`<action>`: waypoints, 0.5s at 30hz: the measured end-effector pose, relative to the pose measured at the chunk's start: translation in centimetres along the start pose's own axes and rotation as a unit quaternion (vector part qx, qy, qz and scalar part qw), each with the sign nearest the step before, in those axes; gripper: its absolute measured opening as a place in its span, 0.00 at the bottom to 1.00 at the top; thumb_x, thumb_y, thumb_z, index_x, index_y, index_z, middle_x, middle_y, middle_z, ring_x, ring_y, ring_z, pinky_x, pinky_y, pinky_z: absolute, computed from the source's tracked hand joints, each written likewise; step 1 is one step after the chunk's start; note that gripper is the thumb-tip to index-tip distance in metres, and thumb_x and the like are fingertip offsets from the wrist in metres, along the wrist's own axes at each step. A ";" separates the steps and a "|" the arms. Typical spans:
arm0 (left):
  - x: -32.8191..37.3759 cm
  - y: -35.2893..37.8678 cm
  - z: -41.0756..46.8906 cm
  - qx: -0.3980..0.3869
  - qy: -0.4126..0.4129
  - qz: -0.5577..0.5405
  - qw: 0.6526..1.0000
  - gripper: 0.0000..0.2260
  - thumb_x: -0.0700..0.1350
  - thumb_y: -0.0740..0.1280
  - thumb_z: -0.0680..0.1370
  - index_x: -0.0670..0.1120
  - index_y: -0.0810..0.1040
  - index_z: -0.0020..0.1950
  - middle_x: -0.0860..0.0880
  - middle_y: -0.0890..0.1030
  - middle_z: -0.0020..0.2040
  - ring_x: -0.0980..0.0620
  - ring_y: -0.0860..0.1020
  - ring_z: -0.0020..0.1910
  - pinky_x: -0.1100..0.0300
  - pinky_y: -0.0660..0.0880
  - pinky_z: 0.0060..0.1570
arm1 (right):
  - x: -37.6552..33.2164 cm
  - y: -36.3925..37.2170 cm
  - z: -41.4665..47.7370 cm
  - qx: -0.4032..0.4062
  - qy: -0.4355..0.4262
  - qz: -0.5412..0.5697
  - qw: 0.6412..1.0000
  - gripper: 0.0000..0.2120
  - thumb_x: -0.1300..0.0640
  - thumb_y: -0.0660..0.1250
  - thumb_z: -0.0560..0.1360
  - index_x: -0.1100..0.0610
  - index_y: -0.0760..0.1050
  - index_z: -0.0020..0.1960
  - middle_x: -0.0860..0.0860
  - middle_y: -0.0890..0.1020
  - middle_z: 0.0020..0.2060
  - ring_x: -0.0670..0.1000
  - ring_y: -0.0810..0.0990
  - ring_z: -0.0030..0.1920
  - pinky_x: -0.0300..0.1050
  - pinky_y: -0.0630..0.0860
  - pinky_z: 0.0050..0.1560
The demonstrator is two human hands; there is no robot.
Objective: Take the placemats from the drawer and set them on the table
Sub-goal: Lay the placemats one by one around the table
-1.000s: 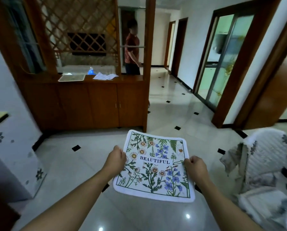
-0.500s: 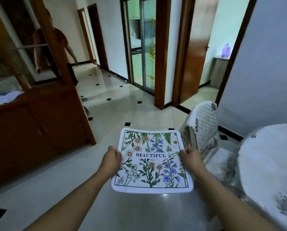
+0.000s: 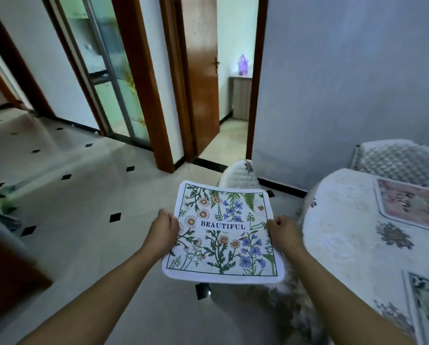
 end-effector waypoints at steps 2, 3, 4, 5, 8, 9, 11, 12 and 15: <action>2.3 2.0 4.9 -0.031 0.038 0.000 0.999 0.08 0.48 0.54 0.82 0.44 0.67 0.49 0.45 0.78 0.43 0.48 0.79 0.39 0.52 0.78 0.36 | 1.2 -0.7 2.5 0.044 0.037 0.015 0.998 0.15 0.54 0.63 0.75 0.53 0.65 0.31 0.51 0.70 0.24 0.51 0.67 0.27 0.43 0.63 0.32; 3.5 3.1 7.5 -0.052 0.062 -0.002 0.997 0.08 0.48 0.54 0.82 0.45 0.67 0.49 0.45 0.78 0.43 0.49 0.79 0.39 0.53 0.77 0.36 | 1.7 -1.1 3.9 0.070 0.055 0.027 0.996 0.14 0.55 0.63 0.75 0.54 0.66 0.31 0.52 0.71 0.25 0.52 0.68 0.28 0.44 0.63 0.32; 4.8 4.3 10.0 -0.071 0.089 0.000 0.993 0.08 0.48 0.54 0.82 0.45 0.67 0.49 0.46 0.78 0.43 0.49 0.78 0.39 0.54 0.76 0.36 | 2.1 -1.7 5.1 0.094 0.073 0.030 0.992 0.14 0.56 0.63 0.74 0.55 0.68 0.31 0.53 0.72 0.25 0.52 0.69 0.28 0.44 0.63 0.31; 6.0 5.4 12.0 -0.083 0.116 0.005 0.990 0.08 0.48 0.54 0.82 0.45 0.67 0.49 0.46 0.78 0.43 0.50 0.78 0.39 0.55 0.75 0.35 | 2.4 -2.3 6.0 0.114 0.090 0.028 0.989 0.14 0.56 0.63 0.74 0.56 0.68 0.31 0.53 0.73 0.25 0.52 0.69 0.27 0.44 0.62 0.30; 10.7 9.3 18.5 -0.145 0.197 0.014 0.969 0.08 0.48 0.55 0.83 0.45 0.67 0.48 0.47 0.78 0.42 0.51 0.77 0.38 0.58 0.71 0.32 | 3.7 -4.0 8.8 0.199 0.147 0.025 0.969 0.15 0.57 0.64 0.74 0.59 0.70 0.30 0.55 0.73 0.26 0.52 0.69 0.28 0.45 0.63 0.31; 12.4 10.6 20.2 -0.171 0.221 0.014 0.960 0.08 0.47 0.55 0.83 0.46 0.68 0.47 0.47 0.78 0.41 0.52 0.77 0.38 0.59 0.70 0.32 | 4.2 -4.6 9.2 0.222 0.172 0.037 0.959 0.15 0.56 0.64 0.74 0.62 0.71 0.31 0.57 0.74 0.27 0.53 0.69 0.28 0.45 0.64 0.31; 15.7 13.0 22.8 -0.216 0.266 0.006 0.940 0.09 0.46 0.55 0.83 0.44 0.68 0.46 0.46 0.78 0.41 0.53 0.76 0.37 0.60 0.68 0.32 | 5.2 -5.4 9.4 0.265 0.216 0.055 0.938 0.15 0.55 0.64 0.74 0.66 0.74 0.34 0.60 0.77 0.29 0.54 0.72 0.29 0.45 0.66 0.32; 17.3 14.5 24.0 -0.242 0.282 0.006 0.928 0.09 0.45 0.55 0.83 0.43 0.69 0.47 0.46 0.78 0.42 0.54 0.76 0.38 0.60 0.68 0.32 | 5.6 -5.8 9.4 0.285 0.237 0.061 0.927 0.15 0.55 0.64 0.74 0.65 0.74 0.34 0.60 0.77 0.29 0.54 0.72 0.30 0.45 0.66 0.32; 21.6 19.5 26.8 -0.296 0.324 0.044 0.897 0.09 0.48 0.55 0.83 0.43 0.69 0.51 0.46 0.78 0.44 0.52 0.75 0.40 0.58 0.66 0.33 | 6.8 -6.8 8.5 0.344 0.281 0.076 0.893 0.15 0.56 0.63 0.75 0.58 0.67 0.31 0.55 0.70 0.26 0.54 0.68 0.29 0.46 0.63 0.33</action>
Point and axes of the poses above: each hand's wrist, its own z-axis towards the middle knuckle, its own y-axis out of the palm, x = y × z, the point moved 2 cm from there along z, towards the middle knuckle
